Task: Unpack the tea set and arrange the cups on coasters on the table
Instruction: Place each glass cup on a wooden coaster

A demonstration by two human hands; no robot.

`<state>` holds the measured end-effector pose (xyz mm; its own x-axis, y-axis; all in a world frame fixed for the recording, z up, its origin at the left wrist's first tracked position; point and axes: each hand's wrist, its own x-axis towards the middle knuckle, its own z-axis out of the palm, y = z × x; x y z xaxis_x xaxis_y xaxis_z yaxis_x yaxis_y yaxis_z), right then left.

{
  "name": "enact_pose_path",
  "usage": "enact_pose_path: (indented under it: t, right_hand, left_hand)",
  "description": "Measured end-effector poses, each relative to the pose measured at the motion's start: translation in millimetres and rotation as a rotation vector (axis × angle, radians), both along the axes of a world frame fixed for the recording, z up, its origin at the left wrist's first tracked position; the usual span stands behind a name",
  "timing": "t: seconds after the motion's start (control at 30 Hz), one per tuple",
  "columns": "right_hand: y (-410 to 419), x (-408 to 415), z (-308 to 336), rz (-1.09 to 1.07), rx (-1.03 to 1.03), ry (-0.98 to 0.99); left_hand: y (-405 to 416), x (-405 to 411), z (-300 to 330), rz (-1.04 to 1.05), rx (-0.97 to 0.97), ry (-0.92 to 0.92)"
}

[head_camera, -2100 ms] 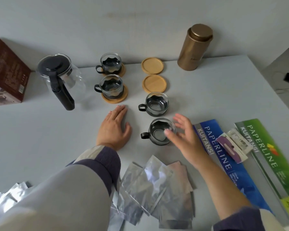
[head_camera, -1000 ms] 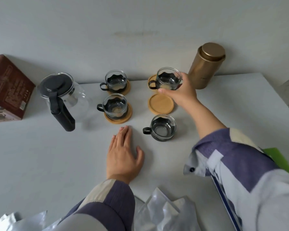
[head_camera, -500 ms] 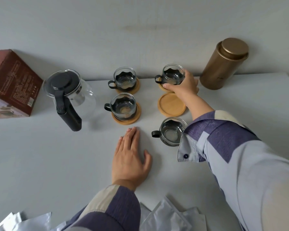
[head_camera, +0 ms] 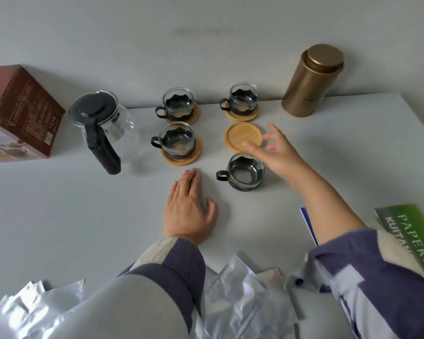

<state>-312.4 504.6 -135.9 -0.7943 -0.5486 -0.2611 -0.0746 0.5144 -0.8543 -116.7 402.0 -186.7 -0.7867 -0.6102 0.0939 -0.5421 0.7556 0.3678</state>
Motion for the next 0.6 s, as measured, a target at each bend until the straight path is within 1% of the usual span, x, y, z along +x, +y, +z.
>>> enact_pose_path:
  t: [0.13,0.2,0.3,0.37,0.5,0.6]
  right_hand:
    - [29.6,46.6,-15.4,0.043,0.047,-0.001]
    - [34.6,62.8,-26.2,0.022,0.094,0.1]
    - [28.6,79.8,-36.9,-0.102,0.085,0.294]
    - [19.9,86.7,-40.6,-0.185,0.082,0.38]
    - [7.2,90.4,-43.4,-0.311,0.062,0.454]
    - [6.3,88.0,-45.0,-0.335,0.059,0.489]
  left_hand:
    - [1.4,0.2,-1.2,0.007,-0.008,0.003]
    - [1.5,-0.1,-2.7,0.008,-0.01,0.003]
    - [1.1,0.4,-5.6,-0.003,-0.038,-0.012]
    - [0.8,0.5,-7.1,-0.023,-0.059,-0.036]
    - [-1.5,-0.6,-10.3,-0.043,-0.091,-0.088]
    - [-1.4,-1.4,-10.5,-0.042,-0.104,-0.112]
